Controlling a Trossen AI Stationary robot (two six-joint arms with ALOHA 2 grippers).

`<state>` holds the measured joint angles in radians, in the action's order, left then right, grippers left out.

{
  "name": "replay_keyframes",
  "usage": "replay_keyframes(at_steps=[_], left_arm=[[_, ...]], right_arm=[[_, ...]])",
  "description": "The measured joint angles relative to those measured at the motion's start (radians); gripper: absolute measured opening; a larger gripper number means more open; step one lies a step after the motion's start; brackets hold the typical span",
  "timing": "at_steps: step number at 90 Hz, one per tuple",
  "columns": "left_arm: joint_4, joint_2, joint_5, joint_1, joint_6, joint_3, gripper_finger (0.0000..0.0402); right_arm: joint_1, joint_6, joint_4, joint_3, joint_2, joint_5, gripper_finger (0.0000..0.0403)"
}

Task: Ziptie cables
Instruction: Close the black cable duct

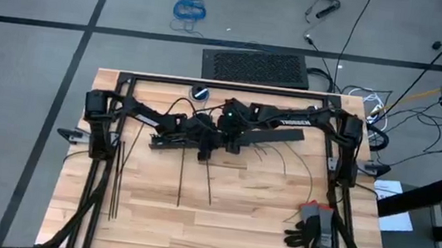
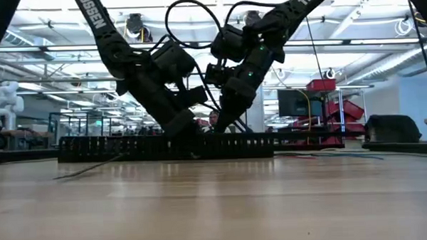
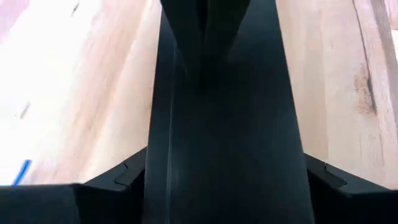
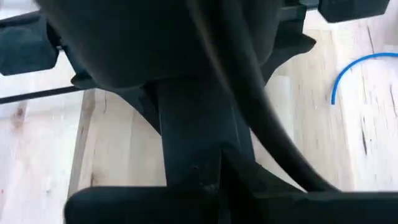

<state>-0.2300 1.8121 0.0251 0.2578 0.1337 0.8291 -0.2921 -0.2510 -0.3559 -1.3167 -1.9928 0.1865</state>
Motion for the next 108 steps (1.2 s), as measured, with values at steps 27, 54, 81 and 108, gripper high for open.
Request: replay_keyframes(at_steps=[27,54,81,108], left_arm=[[0.098,-0.129,-0.012,-0.006,0.042,0.0,0.0256],[0.306,-0.222,-0.013,0.014,0.083,0.011,0.0256],[0.447,-0.235,0.03,0.017,0.068,-0.014,0.0256],[0.433,-0.23,0.037,0.031,0.055,-0.068,0.0256]], right_arm=[[-0.007,-0.007,-0.003,0.001,0.0,0.031,0.0],[-0.013,-0.017,-0.018,0.002,-0.001,0.038,0.0],[-0.013,-0.016,-0.018,0.002,-0.001,0.035,0.0],[-0.013,-0.019,-0.017,0.002,-0.001,0.038,0.0]])
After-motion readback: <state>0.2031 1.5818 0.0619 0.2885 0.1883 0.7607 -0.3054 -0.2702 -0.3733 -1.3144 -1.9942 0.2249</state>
